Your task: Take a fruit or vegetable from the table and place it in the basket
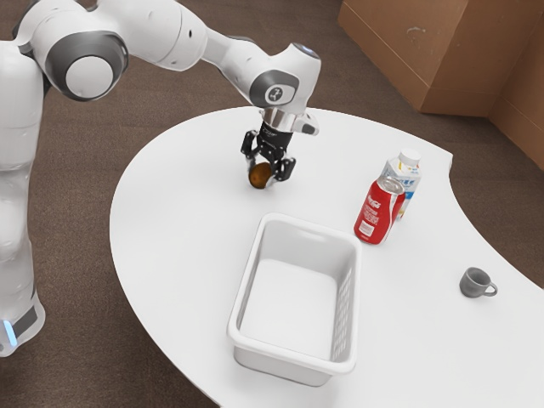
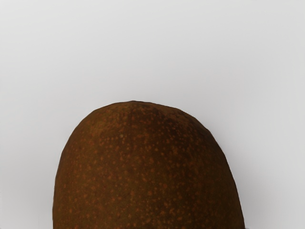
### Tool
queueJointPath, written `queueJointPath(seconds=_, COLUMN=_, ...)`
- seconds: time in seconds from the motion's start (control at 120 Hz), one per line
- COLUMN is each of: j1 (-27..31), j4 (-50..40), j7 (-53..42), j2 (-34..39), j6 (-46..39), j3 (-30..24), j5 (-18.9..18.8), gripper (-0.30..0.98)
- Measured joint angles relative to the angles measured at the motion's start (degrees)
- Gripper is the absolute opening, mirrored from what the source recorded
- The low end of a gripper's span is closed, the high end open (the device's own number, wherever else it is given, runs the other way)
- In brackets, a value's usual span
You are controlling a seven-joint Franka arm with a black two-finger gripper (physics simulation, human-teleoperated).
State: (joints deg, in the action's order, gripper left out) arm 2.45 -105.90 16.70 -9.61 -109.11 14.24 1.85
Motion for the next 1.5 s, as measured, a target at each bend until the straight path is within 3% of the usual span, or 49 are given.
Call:
queueJointPath(seconds=0.083, j1=-0.01, j4=-0.02, j7=0.01, j2=0.05, j6=-0.21, j3=-0.01, j5=-0.54, gripper=0.34)
queueJointPath(seconds=0.167, j1=0.00, j4=-0.01, j7=-0.13, j2=0.07, j6=-0.56, j3=-0.02, j5=-1.22, gripper=0.30)
queueJointPath(seconds=0.467, j1=0.04, j4=0.11, j7=-1.10, j2=1.37, j6=-0.48, j3=-0.11, j5=-1.90, gripper=0.29)
queueJointPath(seconds=0.7, j1=0.54, j4=-0.65, j7=-1.04, j2=8.63, j6=2.69, j3=-4.58, j5=-2.16, gripper=0.29)
queueJointPath(seconds=0.975, j1=5.38, j4=-4.43, j7=0.54, j2=19.83, j6=7.80, j3=-20.03, j5=-2.24, gripper=0.29)
queueJointPath(seconds=1.283, j1=5.33, j4=-2.36, j7=3.25, j2=20.59, j6=10.58, j3=-36.84, j5=2.71, gripper=0.29)
queueJointPath(seconds=1.367, j1=1.86, j4=2.91, j7=4.13, j2=15.13, j6=10.65, j3=-39.50, j5=3.63, gripper=0.29)
queueJointPath(seconds=1.433, j1=-7.33, j4=9.54, j7=4.84, j2=7.47, j6=10.69, j3=-35.75, j5=3.53, gripper=0.29)
queueJointPath(seconds=1.5, j1=-11.55, j4=12.21, j7=5.49, j2=4.21, j6=10.46, j3=-34.15, j5=3.48, gripper=0.28)
